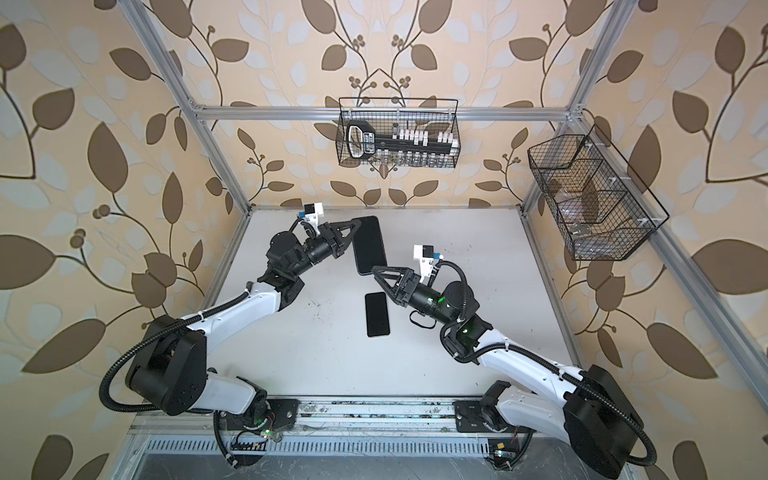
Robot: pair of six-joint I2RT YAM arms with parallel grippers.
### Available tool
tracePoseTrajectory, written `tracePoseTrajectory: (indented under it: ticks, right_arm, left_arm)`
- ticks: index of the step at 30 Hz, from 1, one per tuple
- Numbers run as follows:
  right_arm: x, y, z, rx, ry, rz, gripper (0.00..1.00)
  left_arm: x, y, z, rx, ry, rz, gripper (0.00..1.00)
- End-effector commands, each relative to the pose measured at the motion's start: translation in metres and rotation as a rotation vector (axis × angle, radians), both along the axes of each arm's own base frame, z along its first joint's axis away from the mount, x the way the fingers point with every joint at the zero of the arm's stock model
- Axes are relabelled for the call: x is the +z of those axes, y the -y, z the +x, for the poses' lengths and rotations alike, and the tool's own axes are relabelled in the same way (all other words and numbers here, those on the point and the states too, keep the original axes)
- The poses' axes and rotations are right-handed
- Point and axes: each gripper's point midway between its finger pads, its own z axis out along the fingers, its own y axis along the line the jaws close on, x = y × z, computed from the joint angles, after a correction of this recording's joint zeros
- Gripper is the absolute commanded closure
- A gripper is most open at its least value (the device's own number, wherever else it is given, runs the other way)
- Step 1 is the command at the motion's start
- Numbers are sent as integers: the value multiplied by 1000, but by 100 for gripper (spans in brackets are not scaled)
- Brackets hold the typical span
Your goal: Take the phone out of the phone case
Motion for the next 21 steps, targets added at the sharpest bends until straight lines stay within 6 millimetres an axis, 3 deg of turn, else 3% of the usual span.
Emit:
tracePoseTrajectory:
  ticks: [1,21]
  right_arm:
    - [-1,3,0,-16,3,4,18]
    - [1,2,11,-18,9,10,18]
  left_arm:
    - [54,3,-15,-37,149,-73,100]
    - [56,3,-21,-54,148,-104,100]
